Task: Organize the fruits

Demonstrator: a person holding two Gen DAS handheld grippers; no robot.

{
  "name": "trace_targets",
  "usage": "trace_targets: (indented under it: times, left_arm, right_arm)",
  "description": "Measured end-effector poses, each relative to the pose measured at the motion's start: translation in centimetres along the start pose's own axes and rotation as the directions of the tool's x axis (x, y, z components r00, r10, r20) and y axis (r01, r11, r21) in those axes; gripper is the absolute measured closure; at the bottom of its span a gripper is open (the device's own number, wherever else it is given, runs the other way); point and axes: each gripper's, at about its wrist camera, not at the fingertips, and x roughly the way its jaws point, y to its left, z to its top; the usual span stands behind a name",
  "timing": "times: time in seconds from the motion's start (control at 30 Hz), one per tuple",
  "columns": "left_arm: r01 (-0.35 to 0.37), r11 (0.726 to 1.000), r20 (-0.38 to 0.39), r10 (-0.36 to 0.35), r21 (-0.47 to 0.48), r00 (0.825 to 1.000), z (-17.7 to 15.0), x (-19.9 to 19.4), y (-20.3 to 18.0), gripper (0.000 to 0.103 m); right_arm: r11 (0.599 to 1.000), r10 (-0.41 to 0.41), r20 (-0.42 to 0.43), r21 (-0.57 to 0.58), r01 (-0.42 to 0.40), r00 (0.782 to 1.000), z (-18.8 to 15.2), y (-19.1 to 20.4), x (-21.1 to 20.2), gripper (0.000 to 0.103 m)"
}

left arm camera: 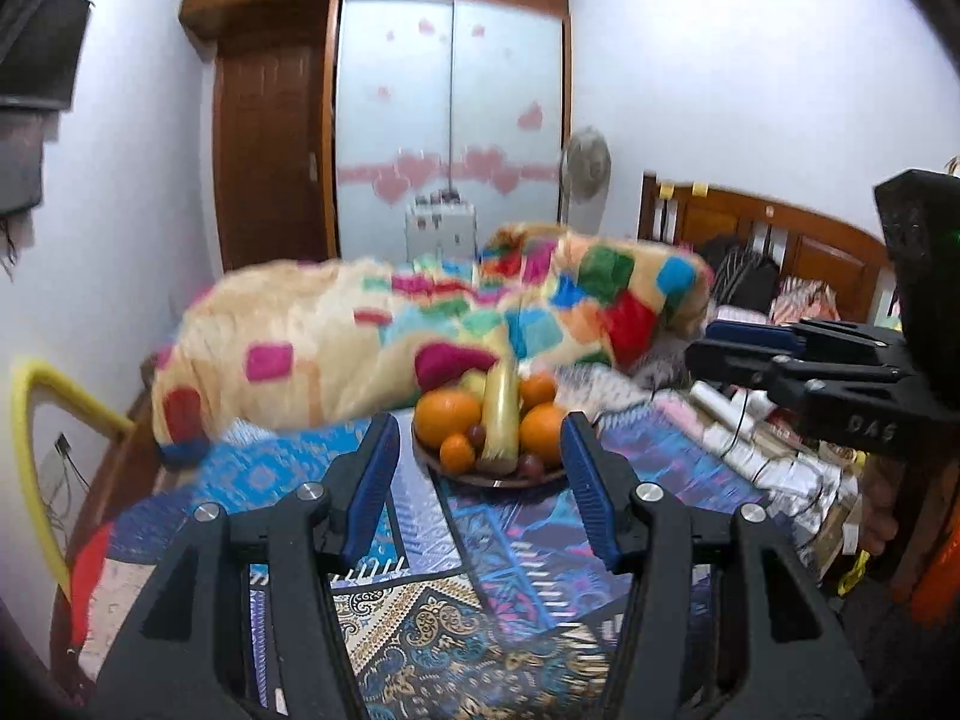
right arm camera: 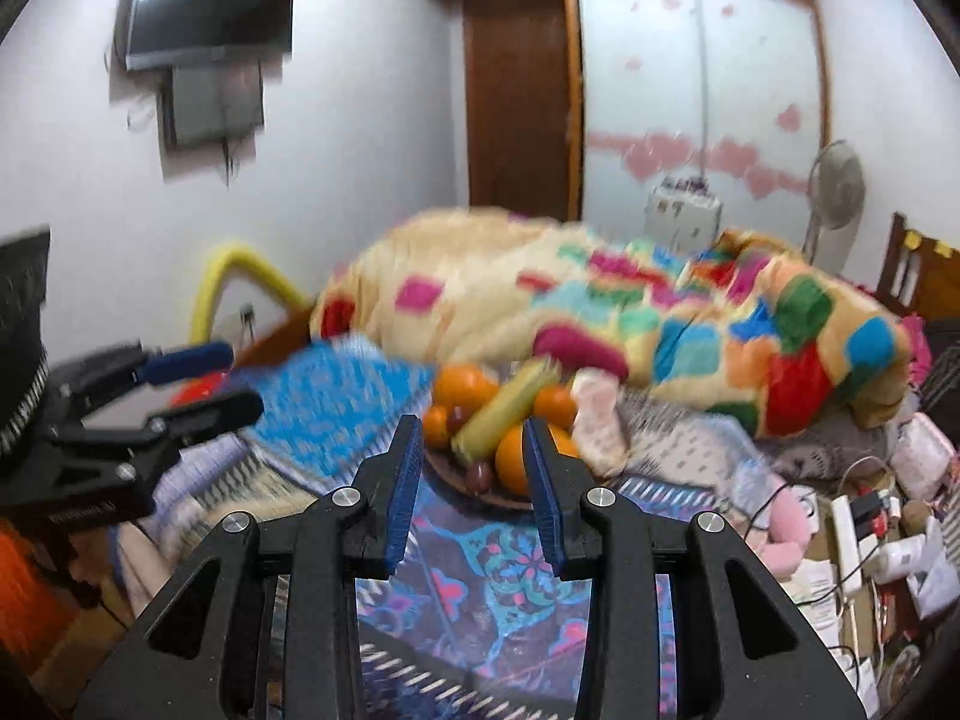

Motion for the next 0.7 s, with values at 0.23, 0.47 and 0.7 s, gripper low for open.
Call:
trace_targets:
  times: [0.23, 0.47, 0.7]
  left_arm:
    - [-0.014, 1.000, 0.142, 0.016, -0.011, 0.990, 1.3, -7.3, -2.1, 0.041]
    - [-0.040, 0.999, 0.236, 0.039, 0.000, 0.971, 1.1, -12.4, -4.0, 0.030]
    - [-0.064, 0.998, 0.275, 0.064, -0.008, 0.959, 0.5, -15.1, -4.7, 0.014]
  right_arm:
    - [0.999, -0.048, 0.213, 0.015, 0.046, 0.976, 0.6, 2.9, -8.5, 0.061]
    - [0.996, -0.088, 0.330, 0.019, 0.086, 0.940, 0.0, 5.5, -13.4, 0.044]
    - [0.992, -0.125, 0.381, 0.031, 0.122, 0.916, -0.6, 6.2, -14.9, 0.019]
